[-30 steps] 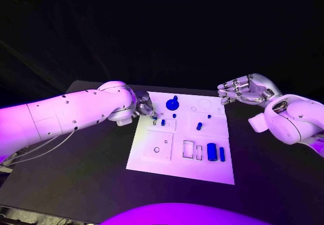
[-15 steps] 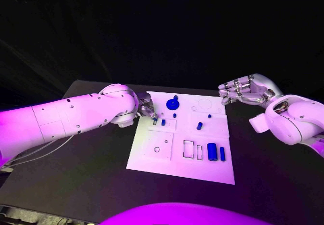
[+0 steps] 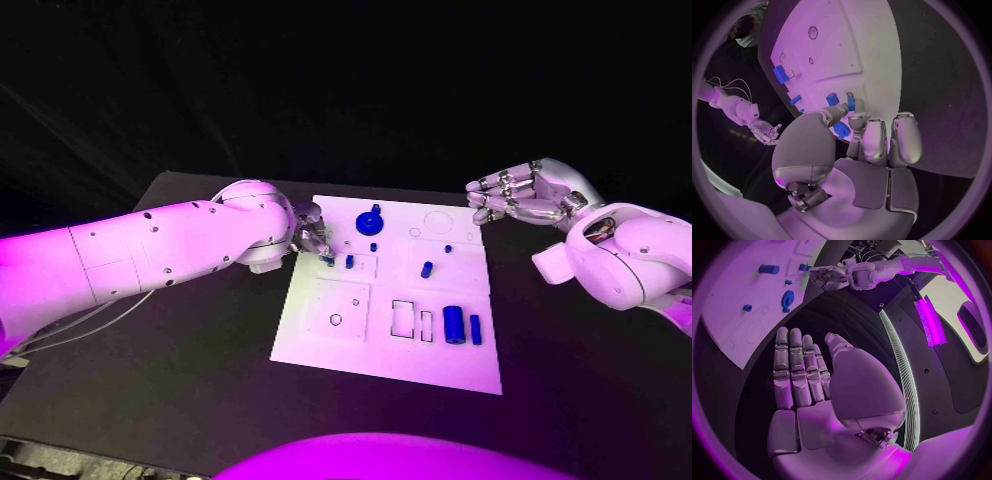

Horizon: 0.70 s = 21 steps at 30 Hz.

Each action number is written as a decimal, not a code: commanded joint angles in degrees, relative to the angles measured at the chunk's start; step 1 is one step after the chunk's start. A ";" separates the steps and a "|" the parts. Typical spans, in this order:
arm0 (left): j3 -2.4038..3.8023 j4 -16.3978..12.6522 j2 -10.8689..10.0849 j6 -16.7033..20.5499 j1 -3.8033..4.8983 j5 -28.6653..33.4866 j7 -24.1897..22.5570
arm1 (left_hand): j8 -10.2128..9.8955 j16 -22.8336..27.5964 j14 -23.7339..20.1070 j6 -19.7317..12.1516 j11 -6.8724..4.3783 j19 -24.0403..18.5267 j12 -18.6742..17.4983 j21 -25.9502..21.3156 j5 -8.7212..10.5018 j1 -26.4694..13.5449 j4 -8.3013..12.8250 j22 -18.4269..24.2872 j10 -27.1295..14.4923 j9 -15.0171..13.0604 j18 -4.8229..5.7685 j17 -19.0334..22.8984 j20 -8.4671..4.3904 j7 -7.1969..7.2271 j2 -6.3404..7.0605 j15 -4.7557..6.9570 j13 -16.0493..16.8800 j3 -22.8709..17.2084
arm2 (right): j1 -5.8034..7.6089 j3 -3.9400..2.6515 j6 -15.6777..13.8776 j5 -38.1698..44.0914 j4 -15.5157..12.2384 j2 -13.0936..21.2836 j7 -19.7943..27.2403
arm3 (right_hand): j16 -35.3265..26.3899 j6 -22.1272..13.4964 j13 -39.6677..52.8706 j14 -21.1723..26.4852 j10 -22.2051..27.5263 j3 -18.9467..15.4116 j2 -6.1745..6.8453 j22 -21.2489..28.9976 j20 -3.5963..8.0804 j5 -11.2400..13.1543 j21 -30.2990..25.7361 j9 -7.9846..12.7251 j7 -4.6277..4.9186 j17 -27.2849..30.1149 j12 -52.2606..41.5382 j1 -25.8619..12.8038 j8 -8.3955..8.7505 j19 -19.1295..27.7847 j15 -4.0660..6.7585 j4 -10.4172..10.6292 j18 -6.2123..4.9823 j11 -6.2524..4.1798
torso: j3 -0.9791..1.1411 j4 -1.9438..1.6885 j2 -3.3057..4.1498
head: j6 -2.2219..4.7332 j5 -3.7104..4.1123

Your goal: Assemble the parts on the task board

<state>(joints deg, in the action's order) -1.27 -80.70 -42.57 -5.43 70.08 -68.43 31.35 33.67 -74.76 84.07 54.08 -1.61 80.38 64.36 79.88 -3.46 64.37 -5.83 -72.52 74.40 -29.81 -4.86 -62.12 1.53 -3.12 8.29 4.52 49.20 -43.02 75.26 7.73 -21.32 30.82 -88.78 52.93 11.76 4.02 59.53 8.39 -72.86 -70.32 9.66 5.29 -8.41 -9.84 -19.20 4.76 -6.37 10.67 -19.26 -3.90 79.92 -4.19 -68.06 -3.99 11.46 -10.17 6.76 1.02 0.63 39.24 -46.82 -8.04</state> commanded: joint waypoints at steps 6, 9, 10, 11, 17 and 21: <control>-0.16 0.24 0.37 -2.72 -0.14 -0.66 0.59 | 0.25 -0.23 0.49 0.16 0.12 0.29 0.22 0.21 -0.20 0.23 7.25 -0.03 0.47 -0.11 0.92 -0.04 0.04 0.15 -0.46 0.38 0.04 -7.49 | -0.05 -0.03 0.82 -0.37 0.02 -0.12 0.35 | -0.16 -0.38 -0.05 0.34 0.56 0.38 -0.17 0.04 -0.35 -0.36 -0.33 0.06 -0.01 0.08 0.03 -0.47 0.12 0.03 0.06 0.05 -0.41 0.03 | -0.03 0.03 -0.01 | -0.07 -0.13; -0.19 0.28 0.42 -2.63 -0.23 -0.67 0.62 | 0.30 -0.22 0.49 0.18 0.11 0.28 0.18 0.21 -0.19 0.10 7.24 -0.01 0.49 -0.14 0.92 -0.03 0.03 0.17 -0.42 0.40 -0.02 -7.54 | -0.06 -0.03 0.82 -0.38 0.02 -0.10 0.35 | -0.16 -0.38 -0.05 0.34 0.56 0.38 -0.17 0.04 -0.35 -0.36 -0.33 0.06 -0.01 0.08 0.03 -0.47 0.12 0.03 0.06 0.05 -0.41 0.03 | -0.02 0.06 0.02 | -0.12 -0.18; -0.20 0.29 0.44 -2.60 -0.24 -0.67 0.62 | 0.30 -0.22 0.49 0.18 0.11 0.28 0.18 0.21 -0.19 0.10 7.24 -0.01 0.49 -0.14 0.92 -0.03 0.03 0.17 -0.42 0.40 -0.02 -7.54 | -0.06 -0.03 0.82 -0.38 0.02 -0.10 0.35 | -0.16 -0.38 -0.05 0.34 0.56 0.38 -0.17 0.04 -0.35 -0.36 -0.33 0.06 -0.01 0.08 0.03 -0.47 0.12 0.03 0.06 0.05 -0.41 0.03 | -0.02 0.04 0.02 | -0.08 -0.22; -0.21 0.31 0.45 -2.60 -0.26 -0.68 0.64 | 0.30 -0.22 0.49 0.18 0.11 0.28 0.18 0.21 -0.19 0.10 7.24 -0.01 0.49 -0.14 0.92 -0.03 0.03 0.17 -0.42 0.40 -0.02 -7.54 | -0.07 -0.03 0.82 -0.38 0.02 -0.10 0.35 | -0.16 -0.38 -0.05 0.34 0.56 0.38 -0.17 0.04 -0.35 -0.36 -0.33 0.06 -0.01 0.08 0.03 -0.47 0.12 0.03 0.06 0.05 -0.41 0.03 | -0.01 0.02 0.01 | -0.09 -0.21; -0.23 0.31 0.46 -2.71 -0.31 -0.94 0.70 | 0.30 -0.22 0.49 0.18 0.11 0.28 0.18 0.21 -0.19 0.10 7.24 -0.01 0.49 -0.14 0.92 -0.03 0.03 0.17 -0.42 0.40 -0.02 -7.54 | -0.07 -0.03 0.84 -0.39 -0.03 -0.10 0.34 | -0.16 -0.38 -0.05 0.34 0.56 0.38 -0.17 0.04 -0.35 -0.36 -0.33 0.06 -0.01 0.08 0.03 -0.47 0.12 0.03 0.06 0.05 -0.41 0.03 | 0.01 -0.02 0.06 | -0.14 -0.24; -0.23 0.28 0.45 -2.97 -0.32 -1.18 0.71 | 0.31 -0.22 0.49 0.18 0.10 0.28 0.17 0.22 -0.19 0.07 7.23 -0.02 0.49 -0.15 0.92 -0.03 0.03 0.18 -0.42 0.40 -0.04 -7.56 | -0.08 -0.03 0.86 -0.38 -0.07 -0.09 0.33 | -0.16 -0.38 -0.05 0.34 0.56 0.38 -0.17 0.04 -0.35 -0.36 -0.33 0.06 -0.01 0.08 0.03 -0.47 0.12 0.03 0.06 0.05 -0.41 0.03 | 0.01 0.01 0.05 | -0.24 -0.28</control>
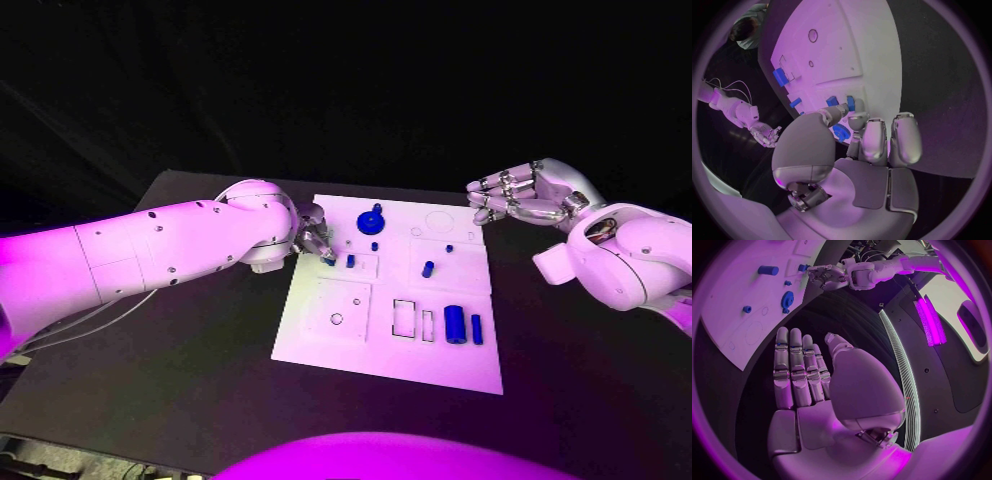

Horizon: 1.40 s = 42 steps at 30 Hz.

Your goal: Assemble the parts on the task board

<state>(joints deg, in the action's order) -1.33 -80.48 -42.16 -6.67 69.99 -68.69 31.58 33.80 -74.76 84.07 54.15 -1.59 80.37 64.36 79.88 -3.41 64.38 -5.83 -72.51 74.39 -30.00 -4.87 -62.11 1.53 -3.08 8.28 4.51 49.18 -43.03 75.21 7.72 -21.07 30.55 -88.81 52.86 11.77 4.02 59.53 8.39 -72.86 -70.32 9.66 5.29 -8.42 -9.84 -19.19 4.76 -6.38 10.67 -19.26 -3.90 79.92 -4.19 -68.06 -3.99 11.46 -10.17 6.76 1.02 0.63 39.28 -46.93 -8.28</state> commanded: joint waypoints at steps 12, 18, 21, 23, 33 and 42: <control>-0.20 0.04 0.07 -1.78 -0.23 -0.62 0.63 | 0.51 -0.21 0.50 0.16 0.00 0.30 -0.15 0.27 -0.21 -1.11 6.79 -0.08 0.51 -0.13 0.94 -0.01 -0.01 0.31 -0.26 0.45 -0.48 -7.51 | -0.03 -0.02 0.52 -0.12 -0.13 0.06 0.24 | -0.16 -0.38 -0.05 0.34 0.56 0.38 -0.17 0.05 -0.35 -0.36 -0.33 0.07 -0.01 0.08 0.03 -0.47 0.12 0.03 0.06 0.05 -0.41 0.03 | 0.03 0.00 0.00 | -0.17 -0.04; -0.21 0.27 0.13 -1.29 -0.22 -0.10 1.05 | 1.89 -0.23 0.55 0.58 -0.56 0.59 -0.20 0.62 -0.13 -4.92 5.01 -0.69 0.94 -1.03 1.05 -0.07 -0.28 1.13 0.37 0.83 -0.68 -5.71 | -0.03 -0.02 0.45 -0.12 -0.19 0.08 0.22 | -0.15 -0.41 -0.04 0.35 0.57 0.37 -0.14 0.12 -0.36 -0.52 -0.33 0.08 -0.01 0.08 0.02 -0.59 0.11 0.03 0.04 0.12 -0.40 0.04 | 0.04 -0.01 -0.02 | -0.17 0.06; -0.22 0.40 0.22 -1.32 -0.22 0.00 1.37 | 2.54 -0.24 0.57 0.98 -0.87 0.84 0.27 0.90 -0.10 -6.82 3.83 -1.19 1.38 -1.39 1.16 -0.09 -0.51 1.52 0.84 1.07 -0.15 -3.71 | -0.02 -0.02 0.44 -0.11 -0.25 0.11 0.17 | -0.15 -0.41 -0.04 0.35 0.57 0.37 -0.14 0.12 -0.36 -0.52 -0.33 0.08 -0.01 0.08 0.02 -0.59 0.11 0.03 0.04 0.12 -0.40 0.04 | 0.05 0.06 0.00 | -0.21 0.02; -0.22 0.45 0.30 -1.34 -0.22 0.02 1.56 | 2.84 -0.24 0.58 1.22 -0.97 0.93 0.47 0.99 -0.09 -7.52 3.19 -1.35 1.53 -1.52 1.19 -0.10 -0.60 1.64 0.80 1.16 0.10 -2.88 | -0.02 -0.02 0.45 -0.08 -0.28 0.13 0.15 | -0.15 -0.41 -0.04 0.35 0.57 0.37 -0.14 0.12 -0.36 -0.52 -0.33 0.08 -0.01 0.08 0.02 -0.59 0.11 0.03 0.04 0.12 -0.40 0.04 | 0.07 0.05 -0.01 | -0.20 0.01; -0.23 0.69 0.66 -1.24 -0.22 0.06 2.07 | 3.91 -0.21 0.59 1.68 -1.27 1.00 0.75 1.08 -0.07 -8.77 1.47 -1.54 1.65 -2.01 1.23 -0.09 -0.88 2.03 0.72 1.42 0.36 0.25 | -0.02 -0.02 0.36 0.01 -0.23 0.12 -0.01 | -0.15 -0.41 -0.04 0.36 0.57 0.37 -0.13 0.13 -0.36 -0.54 -0.33 0.08 -0.01 0.08 0.01 -0.60 0.11 0.03 0.04 0.11 -0.40 0.04 | -0.01 -0.01 -0.01 | -0.26 0.14; -0.22 0.63 0.73 -1.58 -0.22 0.06 2.24 | 4.56 -0.21 0.60 1.73 -1.38 1.02 0.92 1.10 -0.06 -9.08 0.15 -1.64 1.72 -2.24 1.25 -0.11 -1.00 2.19 0.92 1.53 0.52 3.70 | -0.02 -0.02 0.35 0.02 -0.15 0.05 -0.03 | -0.15 -0.41 -0.04 0.36 0.57 0.37 -0.13 0.13 -0.36 -0.54 -0.33 0.08 -0.01 0.08 0.01 -0.60 0.11 0.03 0.04 0.11 -0.40 0.04 | -0.03 0.00 0.03 | -0.37 0.22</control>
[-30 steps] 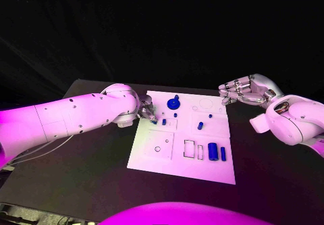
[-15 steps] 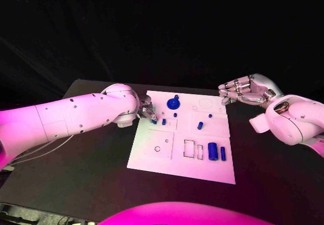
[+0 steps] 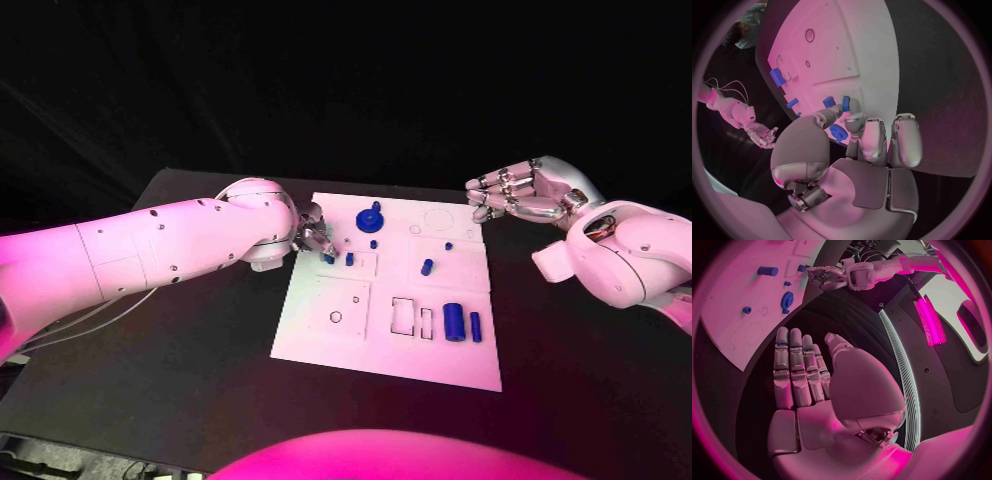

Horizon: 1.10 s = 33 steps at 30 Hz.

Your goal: Assemble the parts on the task board

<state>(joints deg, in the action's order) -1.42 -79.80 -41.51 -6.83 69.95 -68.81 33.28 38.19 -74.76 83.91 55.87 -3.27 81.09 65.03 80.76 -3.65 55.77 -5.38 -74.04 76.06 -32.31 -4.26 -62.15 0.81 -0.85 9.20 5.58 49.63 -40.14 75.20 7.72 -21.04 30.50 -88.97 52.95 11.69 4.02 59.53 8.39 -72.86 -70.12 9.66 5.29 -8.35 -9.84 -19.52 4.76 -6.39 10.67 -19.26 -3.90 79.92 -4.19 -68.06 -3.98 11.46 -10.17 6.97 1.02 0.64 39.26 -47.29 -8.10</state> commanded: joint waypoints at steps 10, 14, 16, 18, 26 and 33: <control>-0.12 0.13 0.09 -2.60 -0.17 0.19 1.18 | 0.46 -0.20 0.77 0.08 0.23 0.33 0.32 0.24 0.17 -0.16 -0.93 -0.20 0.08 0.03 0.66 -0.09 -0.34 0.03 0.00 0.50 0.12 2.87 | -0.01 -0.02 0.35 0.07 0.11 -0.09 0.06 | -0.15 -0.41 -0.04 0.36 0.37 0.37 -0.13 0.07 -0.36 -0.22 -0.33 0.09 -0.01 0.08 0.01 -0.60 0.11 0.03 0.04 0.11 -0.41 -0.16 | 0.00 -0.03 0.02 | -0.34 0.06; -0.12 0.17 0.10 -2.82 -0.17 0.19 1.34 | 0.62 -0.21 0.78 0.16 0.21 0.33 0.21 0.24 0.18 -0.05 -1.47 -0.22 0.06 0.04 0.67 -0.11 -0.35 0.06 -0.07 0.52 -0.08 4.28 | -0.01 -0.02 0.36 0.07 0.14 -0.11 0.06 | -0.15 -0.41 -0.04 0.36 0.37 0.37 -0.13 0.07 -0.36 -0.22 -0.33 0.09 -0.01 0.08 0.01 -0.60 0.11 0.03 0.04 0.11 -0.41 -0.16 | -0.02 -0.01 -0.01 | -0.39 0.05; -0.12 0.22 0.11 -2.82 -0.17 0.19 1.38 | 0.68 -0.21 0.78 0.17 0.21 0.33 0.19 0.24 0.18 0.01 -1.76 -0.24 0.05 0.05 0.67 -0.12 -0.36 0.06 -0.14 0.52 -0.11 5.02 | -0.01 -0.02 0.35 0.07 0.16 -0.12 0.06 | -0.15 -0.41 -0.04 0.36 0.37 0.37 -0.13 0.07 -0.36 -0.22 -0.33 0.09 -0.01 0.08 0.01 -0.60 0.11 0.03 0.04 0.11 -0.41 -0.16 | 0.00 -0.01 0.00 | -0.36 0.01; -0.12 0.27 0.11 -2.80 -0.17 0.19 1.41 | 0.72 -0.21 0.79 0.18 0.21 0.33 0.19 0.24 0.18 0.04 -1.97 -0.25 0.06 0.07 0.67 -0.12 -0.36 0.06 -0.18 0.52 -0.12 5.52 | -0.01 -0.02 0.35 0.07 0.17 -0.12 0.07 | -0.15 -0.41 -0.04 0.36 0.37 0.37 -0.13 0.07 -0.36 -0.22 -0.33 0.09 -0.01 0.08 0.01 -0.60 0.11 0.03 0.04 0.11 -0.41 -0.16 | 0.00 -0.03 0.00 | -0.34 0.03; -0.12 0.51 0.18 -2.33 -0.17 0.19 1.46 | 0.84 -0.20 0.79 0.21 0.24 0.37 0.20 0.26 0.18 0.08 -3.59 -0.35 0.09 0.24 0.69 -0.12 -0.33 0.03 -0.56 0.50 -0.14 8.84 | -0.01 -0.02 0.37 0.06 0.23 -0.18 0.08 | -0.15 -0.41 -0.04 0.36 0.37 0.37 -0.13 0.07 -0.36 -0.22 -0.33 0.09 -0.01 0.08 0.01 -0.60 0.11 0.03 0.04 0.11 -0.41 -0.16 | 0.01 -0.04 -0.01 | -0.37 0.09; -0.11 0.42 0.24 -1.68 -0.17 0.61 1.21 | 1.02 -0.21 0.80 0.37 0.26 0.51 0.40 0.38 0.19 0.25 -5.38 -0.63 0.24 0.42 0.74 -0.16 -0.34 0.02 -0.81 0.48 0.10 13.01 | -0.02 -0.02 0.39 0.06 0.33 -0.26 0.08 | -0.15 -0.41 -0.04 0.36 0.37 0.37 -0.13 0.07 -0.36 -0.22 -0.33 0.09 -0.01 0.08 0.01 -0.60 0.11 0.03 0.04 0.11 -0.41 -0.16 | 0.01 -0.02 -0.01 | -0.34 -0.02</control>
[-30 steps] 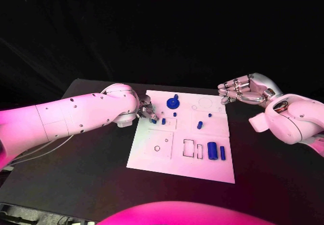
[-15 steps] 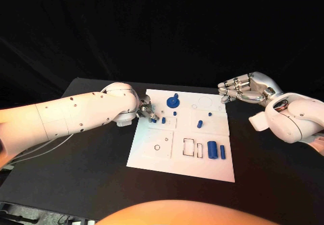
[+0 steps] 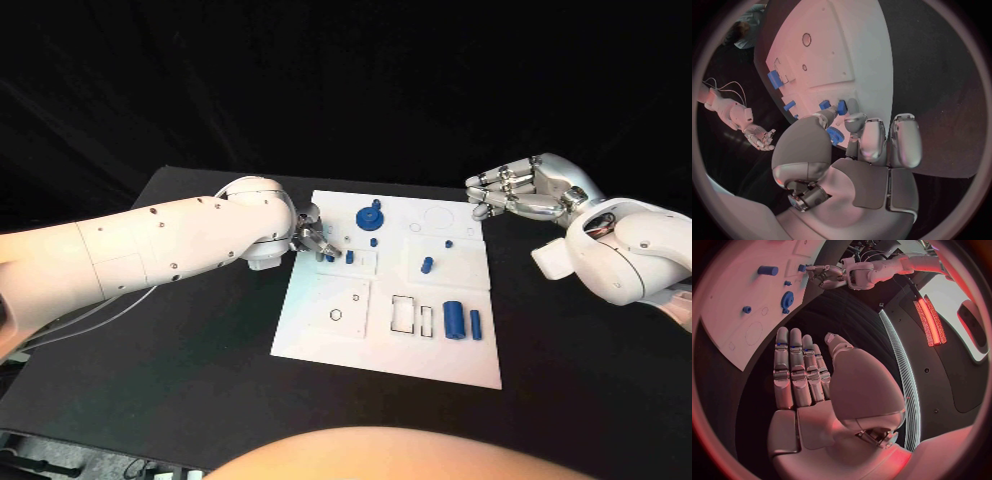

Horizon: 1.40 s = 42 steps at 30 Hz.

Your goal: Assemble the parts on the task board

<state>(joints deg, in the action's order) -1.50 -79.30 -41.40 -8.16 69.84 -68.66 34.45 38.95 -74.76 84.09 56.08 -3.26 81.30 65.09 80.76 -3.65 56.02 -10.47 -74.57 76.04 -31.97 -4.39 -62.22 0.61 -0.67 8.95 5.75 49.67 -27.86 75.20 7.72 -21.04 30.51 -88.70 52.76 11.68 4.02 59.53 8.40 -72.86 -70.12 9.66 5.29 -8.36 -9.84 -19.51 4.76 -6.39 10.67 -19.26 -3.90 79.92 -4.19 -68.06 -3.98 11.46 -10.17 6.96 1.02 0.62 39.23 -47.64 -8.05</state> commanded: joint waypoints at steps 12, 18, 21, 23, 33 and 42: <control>-0.03 -0.31 0.12 0.95 -0.07 1.02 -0.44 | 0.33 -0.22 0.64 0.24 0.22 0.36 0.42 0.43 0.16 0.34 -1.25 -0.22 0.32 0.19 0.90 -0.11 -0.15 -0.13 -0.91 0.32 0.15 2.78 | -0.02 -0.02 0.44 0.06 0.18 -0.20 0.11 | -0.15 -0.41 -0.04 0.36 0.37 0.37 -0.13 0.07 -0.36 -0.22 -0.33 0.09 -0.01 0.08 0.02 -0.60 0.11 0.02 0.04 0.11 -0.41 -0.16 | 0.03 0.01 0.03 | -0.04 -0.12; -0.01 -0.55 -0.11 1.48 -0.07 1.18 -0.57 | 0.33 -0.22 0.64 0.24 0.22 0.36 0.42 0.43 0.16 0.34 -1.25 -0.22 0.32 0.19 0.90 -0.11 -0.15 -0.13 -0.91 0.32 0.15 2.78 | -0.04 -0.02 0.48 0.06 0.27 -0.29 0.11 | -0.15 -0.41 -0.04 0.36 0.37 0.37 -0.13 0.07 -0.36 -0.22 -0.33 0.09 -0.01 0.08 0.02 -0.60 0.11 0.02 0.04 0.11 -0.41 -0.16 | 0.03 0.01 0.08 | -0.14 -0.19; 0.00 -0.61 -0.17 1.54 -0.07 1.21 -0.55 | 0.33 -0.22 0.64 0.24 0.22 0.36 0.42 0.43 0.16 0.34 -1.25 -0.22 0.32 0.19 0.90 -0.11 -0.15 -0.13 -0.91 0.32 0.15 2.78 | -0.05 -0.02 0.50 0.06 0.33 -0.35 0.11 | -0.15 -0.41 -0.04 0.36 0.37 0.37 -0.13 0.07 -0.36 -0.22 -0.33 0.09 -0.01 0.08 0.02 -0.60 0.11 0.02 0.04 0.11 -0.41 -0.16 | 0.04 0.02 0.05 | -0.20 -0.28; 0.00 -0.62 -0.19 1.68 -0.07 1.22 -0.57 | 0.33 -0.22 0.64 0.24 0.22 0.36 0.42 0.43 0.16 0.34 -1.25 -0.22 0.32 0.19 0.90 -0.11 -0.15 -0.13 -0.91 0.32 0.15 2.78 | -0.06 -0.02 0.50 0.06 0.35 -0.37 0.11 | -0.14 -0.45 -0.03 0.37 0.38 0.45 -0.15 0.16 -0.36 -0.35 -0.33 0.10 -0.02 0.08 0.00 -0.58 0.11 0.01 0.05 0.09 -0.41 -0.17 | 0.05 0.01 0.06 | -0.18 -0.22; 0.01 -0.50 -0.21 1.70 -0.07 1.28 -0.49 | 0.37 -0.21 0.64 0.25 0.21 0.35 0.38 0.41 0.15 0.53 -1.72 -0.20 0.29 0.24 0.89 -0.09 -0.16 -0.11 -1.06 0.33 0.08 3.64 | -0.08 -0.02 0.50 0.06 0.29 -0.35 0.09 | -0.14 -0.45 -0.03 0.37 0.38 0.45 -0.15 0.16 -0.36 -0.35 -0.33 0.10 -0.02 0.08 0.00 -0.58 0.11 0.01 0.05 0.09 -0.41 -0.17 | 0.06 0.07 0.01 | -0.25 -0.26; 0.04 -1.03 -0.51 2.26 -0.07 2.17 -0.71 | 0.43 -0.22 0.65 0.27 0.20 0.35 0.44 0.39 0.15 0.65 -3.00 -0.22 0.33 0.35 0.89 -0.12 -0.16 -0.10 -1.15 0.34 0.16 5.67 | -0.08 -0.02 0.53 0.06 0.37 -0.34 0.09 | -0.14 -0.45 -0.03 0.37 0.38 0.45 -0.15 0.16 -0.36 -0.35 -0.33 0.10 -0.02 0.08 0.00 -0.58 0.11 0.01 0.05 0.09 -0.41 -0.17 | 0.04 -0.02 0.01 | -0.22 -0.29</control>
<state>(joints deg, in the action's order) -1.48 -80.12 -41.88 -6.31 69.80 -67.27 34.35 39.19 -74.76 84.08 56.08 -3.25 81.29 65.24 80.99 -3.65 56.68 -13.43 -74.74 76.03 -31.70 -4.41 -62.27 0.61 -0.68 8.30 5.75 49.74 -22.44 75.14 7.72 -21.01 30.51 -88.39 52.45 11.68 4.02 59.53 8.40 -72.86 -70.12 9.82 5.29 -8.25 -9.84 -19.51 4.76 -6.34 10.67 -19.26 -3.90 79.92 -4.19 -68.06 -3.98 11.62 -10.17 6.96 1.07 0.65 39.24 -47.92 -8.26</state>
